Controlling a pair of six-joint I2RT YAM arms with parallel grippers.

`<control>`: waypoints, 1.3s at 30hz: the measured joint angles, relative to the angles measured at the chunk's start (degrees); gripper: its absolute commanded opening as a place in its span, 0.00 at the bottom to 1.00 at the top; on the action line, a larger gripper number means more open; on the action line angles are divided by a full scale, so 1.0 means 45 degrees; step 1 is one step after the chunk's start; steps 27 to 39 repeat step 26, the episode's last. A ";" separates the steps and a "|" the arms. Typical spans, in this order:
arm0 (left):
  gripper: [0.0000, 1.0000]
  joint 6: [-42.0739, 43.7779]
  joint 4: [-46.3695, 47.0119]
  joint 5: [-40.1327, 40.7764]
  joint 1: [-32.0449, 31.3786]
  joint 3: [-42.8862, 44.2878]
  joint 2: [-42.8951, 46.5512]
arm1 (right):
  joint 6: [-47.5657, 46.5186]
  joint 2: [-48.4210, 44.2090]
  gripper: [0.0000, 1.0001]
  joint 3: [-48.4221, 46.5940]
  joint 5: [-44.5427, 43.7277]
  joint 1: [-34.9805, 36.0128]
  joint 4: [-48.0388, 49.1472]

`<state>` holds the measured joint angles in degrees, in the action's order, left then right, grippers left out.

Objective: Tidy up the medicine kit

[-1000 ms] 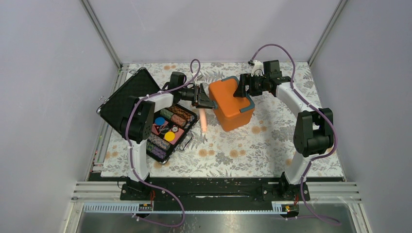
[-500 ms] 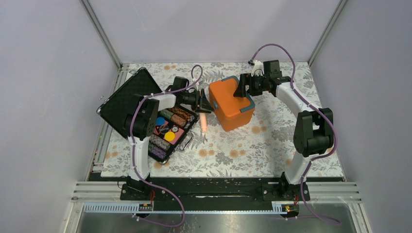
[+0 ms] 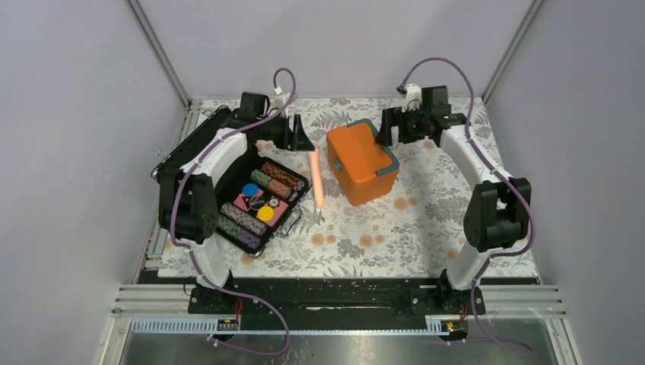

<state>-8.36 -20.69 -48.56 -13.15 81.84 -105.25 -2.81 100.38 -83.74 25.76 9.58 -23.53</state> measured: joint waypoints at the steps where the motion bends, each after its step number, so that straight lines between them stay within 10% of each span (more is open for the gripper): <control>1: 0.68 0.0301 -0.0287 0.0340 0.0000 0.0359 0.0199 | 0.0029 -0.0107 0.99 -0.0102 -0.0053 -0.0151 0.0000; 6: 0.99 0.1598 -0.1190 0.2181 0.0039 0.1656 0.1156 | 0.1239 -0.1156 1.00 -0.0709 0.0015 -0.2089 0.0413; 21: 0.99 0.1302 -0.1865 0.6751 0.0335 0.3949 0.2074 | 0.2691 -0.4507 1.00 -0.0661 -0.7431 -0.2749 0.0151; 39: 0.99 0.1132 -0.1860 0.7393 0.0403 0.3395 0.2161 | 0.2725 -0.5139 1.00 0.0306 -0.7932 -0.2633 -0.0189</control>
